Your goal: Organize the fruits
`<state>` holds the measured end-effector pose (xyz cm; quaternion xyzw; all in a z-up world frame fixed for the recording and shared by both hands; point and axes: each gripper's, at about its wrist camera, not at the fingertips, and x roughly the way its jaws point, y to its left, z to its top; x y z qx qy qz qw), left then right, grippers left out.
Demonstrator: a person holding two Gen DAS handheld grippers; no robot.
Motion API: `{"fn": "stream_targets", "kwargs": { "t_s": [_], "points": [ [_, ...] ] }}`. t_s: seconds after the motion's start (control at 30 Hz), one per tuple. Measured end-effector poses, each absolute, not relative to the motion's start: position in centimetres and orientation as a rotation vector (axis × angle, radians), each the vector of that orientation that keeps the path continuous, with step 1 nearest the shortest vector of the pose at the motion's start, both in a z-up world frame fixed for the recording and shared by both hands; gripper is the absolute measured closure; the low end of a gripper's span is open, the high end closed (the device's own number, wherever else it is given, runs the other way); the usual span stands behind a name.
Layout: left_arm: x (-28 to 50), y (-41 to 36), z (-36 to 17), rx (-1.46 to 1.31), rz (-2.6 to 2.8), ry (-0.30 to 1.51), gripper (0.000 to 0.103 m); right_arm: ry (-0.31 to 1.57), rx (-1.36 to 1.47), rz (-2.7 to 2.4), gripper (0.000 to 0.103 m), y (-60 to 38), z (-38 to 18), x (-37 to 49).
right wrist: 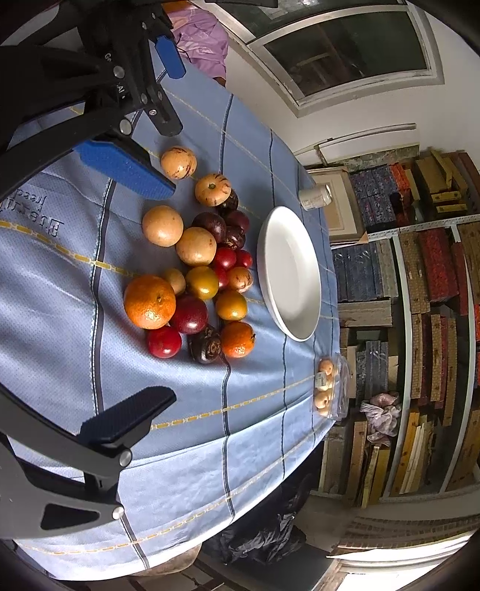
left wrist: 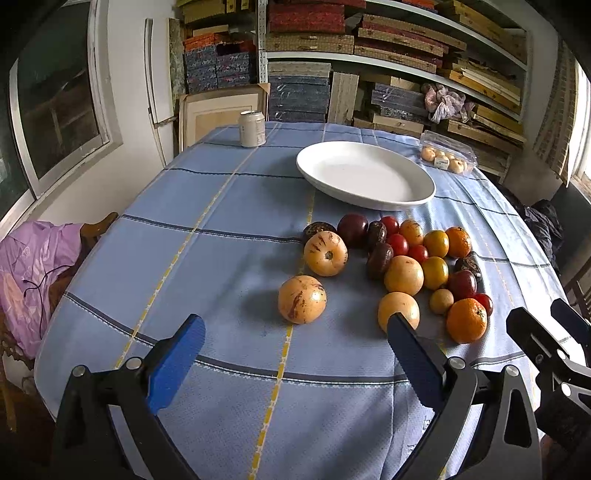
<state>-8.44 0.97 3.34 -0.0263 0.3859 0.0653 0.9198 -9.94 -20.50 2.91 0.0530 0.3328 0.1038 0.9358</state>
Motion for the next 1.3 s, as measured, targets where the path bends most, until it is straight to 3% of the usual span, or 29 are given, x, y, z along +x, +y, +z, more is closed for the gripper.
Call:
{"fn": "stream_targets", "kwargs": {
  "t_s": [1.3],
  "points": [
    [-8.05,0.87,2.66,-0.050,0.134,0.813,0.004,0.683,0.114,0.211,0.004,-20.56,2.65,-9.74]
  ]
}}
